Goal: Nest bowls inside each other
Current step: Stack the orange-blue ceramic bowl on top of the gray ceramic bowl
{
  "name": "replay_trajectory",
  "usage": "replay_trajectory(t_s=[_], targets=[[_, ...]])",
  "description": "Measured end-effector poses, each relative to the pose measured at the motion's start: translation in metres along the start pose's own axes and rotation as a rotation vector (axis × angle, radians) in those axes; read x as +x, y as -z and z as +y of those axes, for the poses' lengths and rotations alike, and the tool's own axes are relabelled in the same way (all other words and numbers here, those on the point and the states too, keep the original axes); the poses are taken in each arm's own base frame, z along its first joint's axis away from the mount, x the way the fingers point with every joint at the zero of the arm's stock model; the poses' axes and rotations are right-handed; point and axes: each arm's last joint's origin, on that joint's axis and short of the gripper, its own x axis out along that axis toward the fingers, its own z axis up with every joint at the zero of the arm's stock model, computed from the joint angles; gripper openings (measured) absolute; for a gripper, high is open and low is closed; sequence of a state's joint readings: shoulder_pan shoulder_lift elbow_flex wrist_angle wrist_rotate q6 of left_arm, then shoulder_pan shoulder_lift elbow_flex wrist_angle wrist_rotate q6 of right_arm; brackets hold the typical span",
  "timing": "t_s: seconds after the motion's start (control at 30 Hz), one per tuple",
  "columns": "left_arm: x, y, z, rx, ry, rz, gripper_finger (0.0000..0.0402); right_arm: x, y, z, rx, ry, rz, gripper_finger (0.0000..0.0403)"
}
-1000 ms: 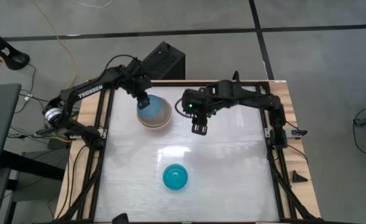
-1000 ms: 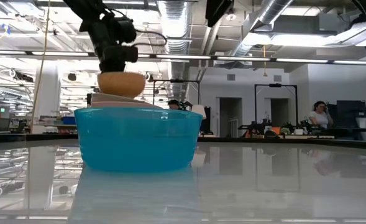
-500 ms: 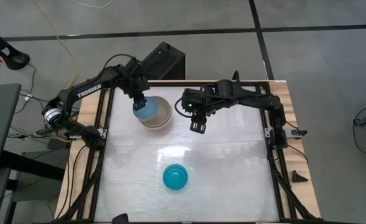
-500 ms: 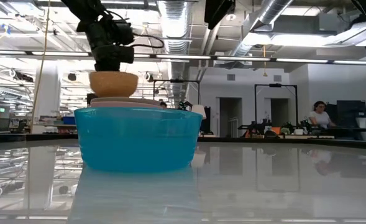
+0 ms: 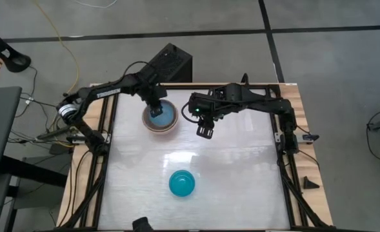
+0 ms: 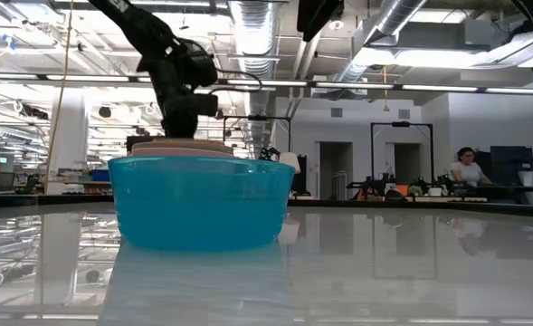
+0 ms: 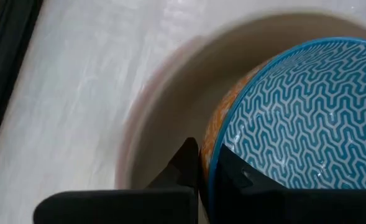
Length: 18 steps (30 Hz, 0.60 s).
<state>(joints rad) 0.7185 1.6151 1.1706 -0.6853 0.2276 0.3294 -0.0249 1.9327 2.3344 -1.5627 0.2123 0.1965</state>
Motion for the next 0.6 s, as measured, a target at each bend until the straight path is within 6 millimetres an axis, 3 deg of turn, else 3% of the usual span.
replay_trajectory(t_s=[0.2, 0.4, 0.6], targets=[[0.021, 0.002, 0.004, 0.019, 0.022, 0.053, 0.0, 0.0, 0.0, 0.002, 0.002, -0.003, -0.001, 0.0223], [0.021, 0.002, 0.005, 0.051, 0.026, 0.051, 0.0001, 0.0, 0.0, 0.002, 0.01, -0.003, 0.0, 0.0223], [0.02, 0.005, 0.005, 0.047, 0.03, 0.074, 0.0055, 0.0, 0.0, 0.002, 0.008, -0.003, 0.0, 0.0223]])
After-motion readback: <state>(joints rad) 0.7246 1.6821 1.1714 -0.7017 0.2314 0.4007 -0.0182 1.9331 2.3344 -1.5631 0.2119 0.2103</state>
